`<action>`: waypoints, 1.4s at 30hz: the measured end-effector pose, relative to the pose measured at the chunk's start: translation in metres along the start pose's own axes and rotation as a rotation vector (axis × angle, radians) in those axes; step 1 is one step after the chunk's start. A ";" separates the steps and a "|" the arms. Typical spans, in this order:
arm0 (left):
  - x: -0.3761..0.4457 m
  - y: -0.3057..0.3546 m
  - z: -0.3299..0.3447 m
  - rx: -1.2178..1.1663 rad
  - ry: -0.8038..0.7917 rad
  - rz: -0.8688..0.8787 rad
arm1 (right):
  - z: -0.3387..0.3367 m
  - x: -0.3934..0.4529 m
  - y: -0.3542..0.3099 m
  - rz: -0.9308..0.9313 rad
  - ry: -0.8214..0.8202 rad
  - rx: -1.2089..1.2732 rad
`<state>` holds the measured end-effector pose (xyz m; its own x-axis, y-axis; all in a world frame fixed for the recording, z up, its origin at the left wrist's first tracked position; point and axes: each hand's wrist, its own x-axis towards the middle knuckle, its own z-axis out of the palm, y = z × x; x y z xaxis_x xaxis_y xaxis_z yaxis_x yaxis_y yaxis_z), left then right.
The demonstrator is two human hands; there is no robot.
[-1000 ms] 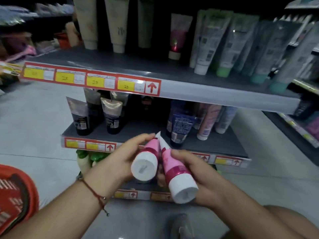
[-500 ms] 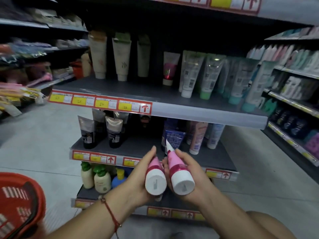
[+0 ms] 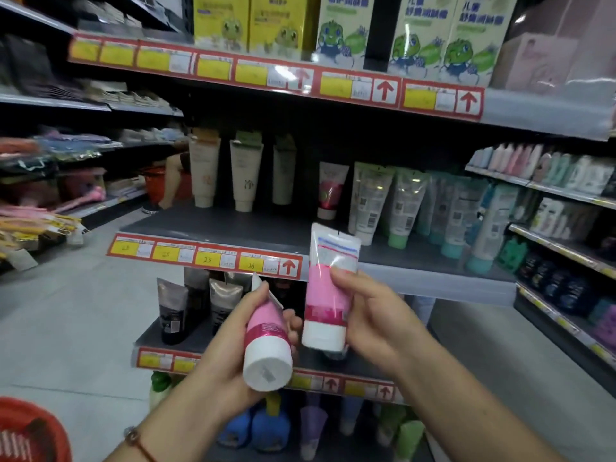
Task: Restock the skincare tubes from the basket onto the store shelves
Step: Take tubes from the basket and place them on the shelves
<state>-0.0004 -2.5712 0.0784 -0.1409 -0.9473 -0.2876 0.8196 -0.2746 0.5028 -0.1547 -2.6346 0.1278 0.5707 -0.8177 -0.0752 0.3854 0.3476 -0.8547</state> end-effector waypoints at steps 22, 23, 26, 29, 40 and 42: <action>0.030 0.041 -0.010 0.022 -0.079 0.163 | 0.009 0.244 -0.079 -0.439 0.772 -0.968; 0.031 0.041 -0.010 0.028 -0.078 0.167 | 0.009 0.245 -0.081 -0.428 0.779 -0.940; 0.032 0.039 -0.009 0.049 -0.077 0.187 | 0.013 0.239 -0.080 -0.296 0.725 -0.907; 0.030 0.036 -0.008 0.081 -0.071 0.202 | 0.015 0.228 -0.078 -0.282 0.601 -0.785; 0.022 0.019 -0.004 0.362 0.040 0.523 | 0.048 0.042 -0.011 -0.257 0.276 -0.806; 0.022 0.015 -0.004 0.406 0.081 0.568 | 0.048 0.007 0.018 0.002 0.106 -0.733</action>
<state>0.0113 -2.5956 0.0760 0.3021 -0.9515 0.0580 0.4802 0.2044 0.8530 -0.1088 -2.6123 0.1362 0.4836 -0.8702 -0.0947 -0.2200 -0.0161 -0.9754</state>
